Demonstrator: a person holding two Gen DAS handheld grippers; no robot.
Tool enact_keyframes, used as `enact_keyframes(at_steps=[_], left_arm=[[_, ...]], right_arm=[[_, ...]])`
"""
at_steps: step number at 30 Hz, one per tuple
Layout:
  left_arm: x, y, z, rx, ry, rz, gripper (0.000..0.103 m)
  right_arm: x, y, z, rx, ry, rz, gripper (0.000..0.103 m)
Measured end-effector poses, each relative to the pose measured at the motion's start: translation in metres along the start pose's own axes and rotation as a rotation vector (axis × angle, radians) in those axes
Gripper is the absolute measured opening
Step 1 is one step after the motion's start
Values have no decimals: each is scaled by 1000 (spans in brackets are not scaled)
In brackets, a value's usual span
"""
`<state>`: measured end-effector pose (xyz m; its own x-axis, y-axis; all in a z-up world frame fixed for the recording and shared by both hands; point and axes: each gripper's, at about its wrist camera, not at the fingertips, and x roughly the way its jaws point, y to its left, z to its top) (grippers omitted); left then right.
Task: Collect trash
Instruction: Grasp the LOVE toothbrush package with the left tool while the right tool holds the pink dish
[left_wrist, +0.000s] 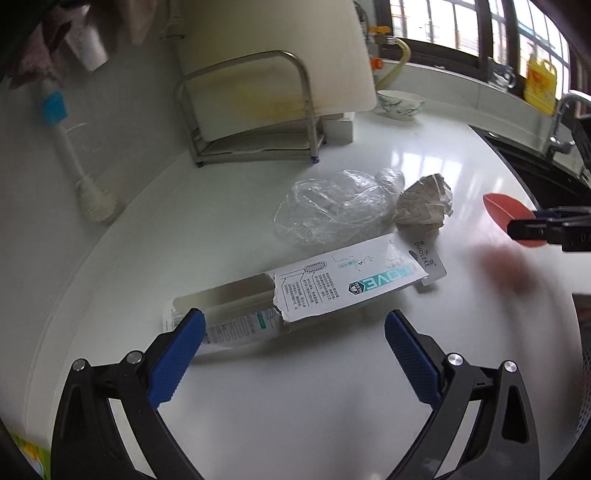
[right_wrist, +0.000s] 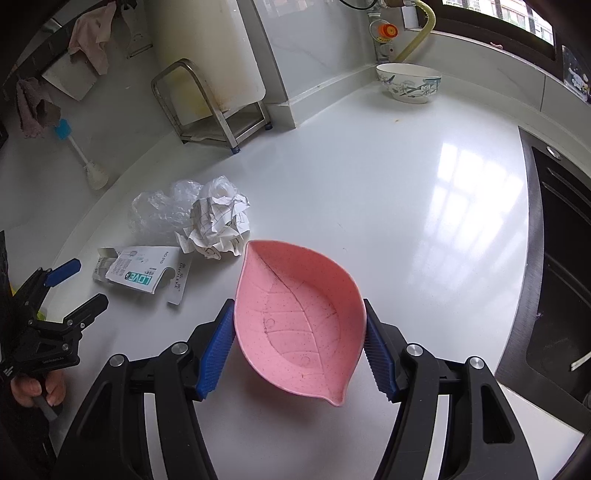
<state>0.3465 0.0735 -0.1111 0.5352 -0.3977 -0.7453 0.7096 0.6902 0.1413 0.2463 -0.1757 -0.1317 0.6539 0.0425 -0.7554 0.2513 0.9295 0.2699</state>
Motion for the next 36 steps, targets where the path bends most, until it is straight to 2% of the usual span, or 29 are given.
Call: enact_keyframes(at_steps=[5,10,14,22,26,30,32,34,36], left_arm=[[10,10,7,117,-11,-126,96],[20,11,16,226,-25,-240,96],[32,3,17,347,-8,-287,96],[60,4,18,427,47,-352,96],[68,7,24,413,53,-397,95],[72,12,26,360,69,-444,81],[69,11,24,346,62,-449,75],[66,9,22,329,54,-445,62],[63,9,20,299,50,-432,57]], right_arm=[[-12,-7,-2,62,0,40,63],[-26,-6,-13,76,17,24,63],[-42,2,-24,77,24,30,63],[-79,25,-40,65,16,68,63],[-87,31,-44,56,11,69,63],[-92,32,-47,64,7,68,63],[-93,33,-48,66,8,67,63],[-94,33,-49,75,9,70,63],[-95,35,-51,73,9,75,63]])
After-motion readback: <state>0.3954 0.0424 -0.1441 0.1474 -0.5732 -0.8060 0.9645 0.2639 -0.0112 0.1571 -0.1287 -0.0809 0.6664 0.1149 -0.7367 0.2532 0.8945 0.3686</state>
